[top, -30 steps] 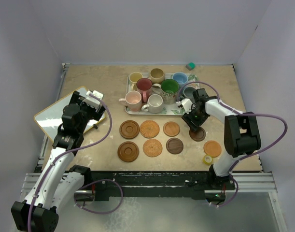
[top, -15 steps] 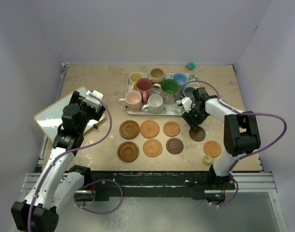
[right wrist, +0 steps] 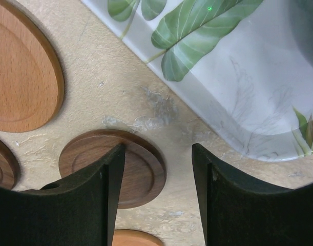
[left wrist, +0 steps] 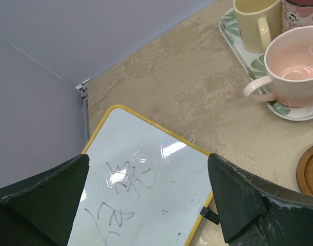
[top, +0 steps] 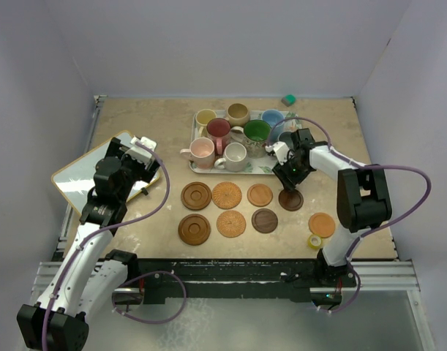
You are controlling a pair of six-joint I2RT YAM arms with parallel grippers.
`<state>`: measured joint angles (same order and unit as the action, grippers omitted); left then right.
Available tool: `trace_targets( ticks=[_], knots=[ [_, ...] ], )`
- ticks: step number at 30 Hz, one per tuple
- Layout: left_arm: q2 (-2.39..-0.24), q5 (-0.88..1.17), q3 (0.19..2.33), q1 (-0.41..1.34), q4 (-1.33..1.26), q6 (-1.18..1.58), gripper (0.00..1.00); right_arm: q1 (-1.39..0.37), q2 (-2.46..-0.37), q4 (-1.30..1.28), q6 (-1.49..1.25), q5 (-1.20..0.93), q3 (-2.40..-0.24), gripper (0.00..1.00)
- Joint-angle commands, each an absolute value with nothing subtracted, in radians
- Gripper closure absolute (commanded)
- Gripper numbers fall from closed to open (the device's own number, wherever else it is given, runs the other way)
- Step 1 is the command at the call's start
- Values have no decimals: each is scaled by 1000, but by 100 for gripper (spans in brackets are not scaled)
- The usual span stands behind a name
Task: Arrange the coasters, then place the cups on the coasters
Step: Move the coaster to the center of the board.
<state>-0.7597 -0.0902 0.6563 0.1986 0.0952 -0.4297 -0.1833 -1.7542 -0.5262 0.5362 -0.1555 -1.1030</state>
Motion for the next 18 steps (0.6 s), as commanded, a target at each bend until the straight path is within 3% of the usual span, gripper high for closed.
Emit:
trace_targets(
  ticks=[1, 18],
  knots=[
    [-759, -94, 663, 192, 54, -432, 5, -189, -1792, -471, 525, -167, -1126, 43],
    [-751, -92, 660, 192, 53, -434, 5, -186, -1759, -476, 547, -30, -1125, 43]
  ],
)
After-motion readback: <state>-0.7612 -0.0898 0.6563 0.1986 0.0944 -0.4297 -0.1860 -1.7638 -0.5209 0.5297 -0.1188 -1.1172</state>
